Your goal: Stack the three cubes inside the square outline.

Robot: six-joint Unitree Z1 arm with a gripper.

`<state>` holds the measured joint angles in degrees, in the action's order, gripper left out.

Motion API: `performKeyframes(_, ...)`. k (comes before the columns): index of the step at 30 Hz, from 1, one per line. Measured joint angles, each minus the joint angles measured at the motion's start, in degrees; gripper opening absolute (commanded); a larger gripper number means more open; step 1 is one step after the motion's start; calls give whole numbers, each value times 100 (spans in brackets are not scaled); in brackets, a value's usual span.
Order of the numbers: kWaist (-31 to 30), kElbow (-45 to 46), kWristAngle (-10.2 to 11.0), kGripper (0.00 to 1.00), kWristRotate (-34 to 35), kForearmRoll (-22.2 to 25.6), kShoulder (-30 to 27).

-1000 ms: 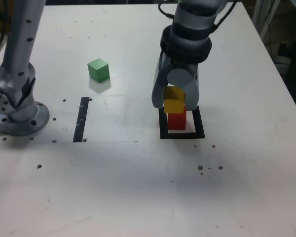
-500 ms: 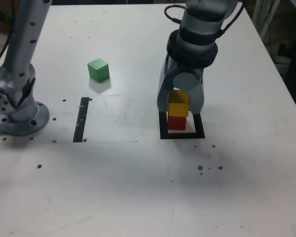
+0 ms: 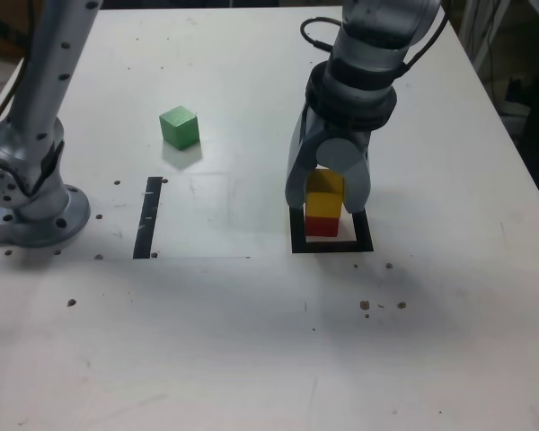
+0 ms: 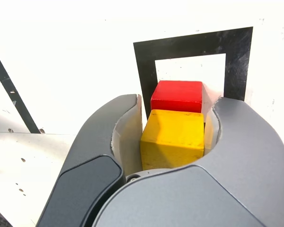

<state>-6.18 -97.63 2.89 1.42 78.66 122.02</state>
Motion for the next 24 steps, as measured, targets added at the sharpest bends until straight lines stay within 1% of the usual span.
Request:
performKeyframes(9, 59, -4, 4, 39, -27, 35, 0)
performKeyframes(13, 70, -5, 3, 49, -33, 35, 0)
performKeyframes(15, 70, -5, 1, 57, -35, 35, 0)
performKeyframes(17, 70, -7, -5, 67, -35, 35, 0)
performKeyframes(18, 70, -9, -8, 74, -36, 35, 0)
performKeyframes(21, 70, -28, -11, 90, -44, 38, 0)
performKeyframes(24, 71, -47, 7, 98, -49, 74, 0)
